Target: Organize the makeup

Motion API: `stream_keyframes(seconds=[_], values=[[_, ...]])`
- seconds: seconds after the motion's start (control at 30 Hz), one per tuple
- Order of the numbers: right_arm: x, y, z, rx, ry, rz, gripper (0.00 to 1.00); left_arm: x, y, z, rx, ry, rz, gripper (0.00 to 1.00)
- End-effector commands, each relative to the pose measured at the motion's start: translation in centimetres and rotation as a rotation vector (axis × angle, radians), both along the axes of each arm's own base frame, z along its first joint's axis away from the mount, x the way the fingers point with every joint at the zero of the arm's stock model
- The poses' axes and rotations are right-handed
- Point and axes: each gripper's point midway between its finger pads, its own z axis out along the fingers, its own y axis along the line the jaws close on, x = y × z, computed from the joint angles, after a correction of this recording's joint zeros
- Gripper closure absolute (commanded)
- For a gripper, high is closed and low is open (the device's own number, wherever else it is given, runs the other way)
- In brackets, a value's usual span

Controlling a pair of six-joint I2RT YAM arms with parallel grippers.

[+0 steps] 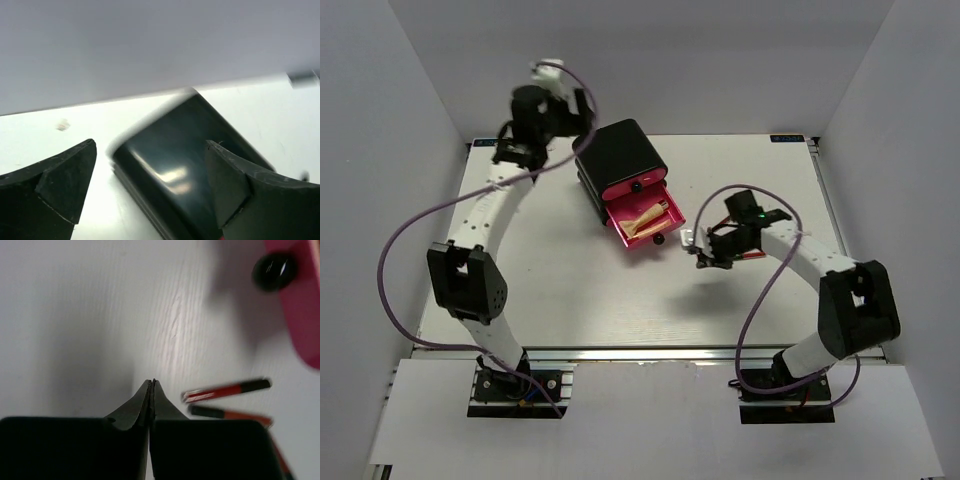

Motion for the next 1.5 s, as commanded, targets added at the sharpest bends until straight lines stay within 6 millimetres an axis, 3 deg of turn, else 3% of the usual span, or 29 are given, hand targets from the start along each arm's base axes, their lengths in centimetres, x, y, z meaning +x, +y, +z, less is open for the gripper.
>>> stream_keyframes(seconds=[0.0, 0.03, 0.1, 0.17, 0.23, 0.27, 0.37, 0.43, 0.47, 0.5, 0.53, 0.7, 0.97, 1.1, 1.13, 1.17, 1.2, 1.23, 1.27, 1.3, 1.37, 1.4, 1.43, 1.47], values=[[5.5, 5.3, 1.3, 0.010, -0.180, -0.043, 1.00, 2.0, 2.6, 1.2, -0.208, 0.083, -0.010, 0.02], [6.5, 5.8, -0.3, -0.037, -0.175, -0.065, 1.00, 3.3, 3.0, -0.6, -0.198, 0.114, 0.007, 0.02], [8.1, 8.0, 0.0, -0.051, -0.222, -0.081, 1.00, 5.0, 4.0, -1.3, -0.195, 0.107, 0.034, 0.02], [11.1, 9.1, -0.2, -0.063, -0.285, -0.165, 1.00, 6.9, 3.9, -2.9, -0.200, 0.107, 0.037, 0.02], [12.2, 10.0, -0.8, -0.074, -0.302, -0.181, 1.00, 8.1, 3.5, -3.1, -0.203, 0.096, 0.025, 0.02], [12.9, 10.2, -0.8, -0.074, -0.315, -0.198, 1.00, 9.1, 3.2, -5.5, -0.200, 0.133, 0.022, 0.02], [14.5, 11.2, -0.1, -0.053, -0.350, -0.216, 1.00, 10.8, 2.4, -8.1, -0.199, 0.170, -0.006, 0.02], [15.3, 11.6, -0.2, -0.054, -0.375, -0.233, 1.00, 11.2, 1.9, -10.0, -0.190, 0.211, -0.026, 0.02], [15.9, 12.1, 0.3, -0.032, -0.397, -0.246, 1.00, 11.6, 1.8, -9.9, -0.184, 0.209, -0.031, 0.02], [16.4, 12.4, 0.8, -0.017, -0.411, -0.261, 1.00, 11.9, 1.6, -12.1, -0.173, 0.249, -0.032, 0.02], [17.0, 12.5, 0.8, -0.016, -0.422, -0.285, 1.00, 11.7, 1.5, -13.1, -0.163, 0.282, -0.036, 0.02], [20.1, 14.4, 3.0, 0.080, -0.507, -0.395, 1.00, 10.6, 0.9, -15.7, -0.137, 0.336, -0.065, 0.02], [24.8, 16.7, 4.5, 0.175, -0.617, -0.584, 1.00, 9.7, 1.2, -16.5, -0.136, 0.354, -0.048, 0.02], [23.6, 16.1, 3.6, 0.174, -0.567, -0.583, 0.91, 10.0, 1.4, -15.9, -0.151, 0.341, -0.034, 0.02], [22.5, 16.2, 4.8, 0.215, -0.545, -0.553, 0.85, 10.2, 1.3, -15.3, -0.158, 0.326, -0.033, 0.02], [21.0, 15.2, 3.1, 0.190, -0.499, -0.535, 0.80, 10.3, 1.4, -15.1, -0.174, 0.326, -0.026, 0.02], [20.2, 14.8, 2.8, 0.202, -0.477, -0.525, 0.73, 10.4, 1.5, -14.9, -0.184, 0.321, -0.024, 0.02], [19.2, 14.8, 4.4, 0.250, -0.468, -0.501, 0.63, 10.6, 1.5, -14.5, -0.193, 0.310, -0.021, 0.02], [18.4, 13.5, 3.4, 0.241, -0.415, -0.513, 0.58, 10.7, 1.6, -14.0, -0.210, 0.302, -0.013, 0.02], [17.6, 13.3, 5.2, 0.288, -0.391, -0.496, 0.55, 10.9, 1.9, -13.6, -0.218, 0.290, 0.000, 0.02], [18.1, 10.4, 6.2, 0.347, -0.278, -0.618, 0.53, 11.1, 2.6, -12.9, -0.245, 0.278, 0.023, 0.02], [18.4, 9.6, 7.5, 0.379, -0.237, -0.642, 0.53, 11.3, 2.9, -11.6, -0.259, 0.241, 0.028, 0.02], [19.7, 7.0, 7.8, 0.387, -0.201, -0.714, 0.55, 11.4, 3.3, -10.9, -0.279, 0.228, 0.047, 0.02], [20.1, 5.9, 7.9, 0.393, -0.159, -0.748, 0.57, 11.5, 4.0, -10.5, -0.294, 0.216, 0.060, 0.02]])
